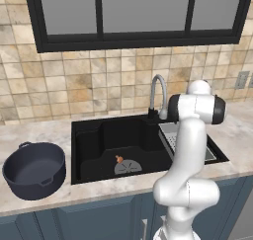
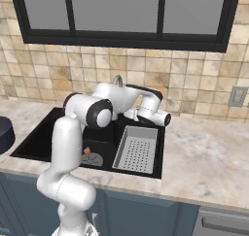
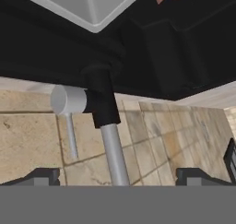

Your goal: Dump the mushroom from the pot into the sink. Then turn on the water and wash the mushroom. Then turn off the water and put the mushroom back in the pot.

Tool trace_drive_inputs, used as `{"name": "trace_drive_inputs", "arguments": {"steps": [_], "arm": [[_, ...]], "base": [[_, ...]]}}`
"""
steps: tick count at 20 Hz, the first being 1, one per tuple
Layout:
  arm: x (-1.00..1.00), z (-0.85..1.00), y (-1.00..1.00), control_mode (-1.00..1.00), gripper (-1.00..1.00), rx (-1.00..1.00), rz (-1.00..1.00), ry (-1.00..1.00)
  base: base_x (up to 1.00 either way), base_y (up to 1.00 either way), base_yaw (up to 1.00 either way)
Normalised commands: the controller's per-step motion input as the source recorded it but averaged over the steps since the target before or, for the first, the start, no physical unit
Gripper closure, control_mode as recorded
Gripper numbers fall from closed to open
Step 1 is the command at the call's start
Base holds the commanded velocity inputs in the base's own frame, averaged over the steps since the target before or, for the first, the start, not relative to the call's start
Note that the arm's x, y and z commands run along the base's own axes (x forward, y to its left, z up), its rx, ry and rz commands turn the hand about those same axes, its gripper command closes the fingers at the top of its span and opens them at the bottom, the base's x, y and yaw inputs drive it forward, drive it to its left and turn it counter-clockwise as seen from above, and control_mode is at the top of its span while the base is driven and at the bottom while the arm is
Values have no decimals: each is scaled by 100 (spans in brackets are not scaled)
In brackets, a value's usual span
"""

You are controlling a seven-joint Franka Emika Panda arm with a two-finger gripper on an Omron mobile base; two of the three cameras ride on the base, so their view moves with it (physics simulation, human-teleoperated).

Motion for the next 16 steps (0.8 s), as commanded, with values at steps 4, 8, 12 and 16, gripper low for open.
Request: {"name": "trace_drive_inputs", "arguments": {"steps": [4,8,12,16], "arm": [[16,-12,0,-100,-100,0,0,0],[16,-12,0,-100,-100,0,0,0],[18,-12,0,-100,-100,0,0,0],[17,-9,2,-100,-100,0,0,0]], "base": [[0,0,0],[0,0,0],[0,0,0],[0,0,0]]}}
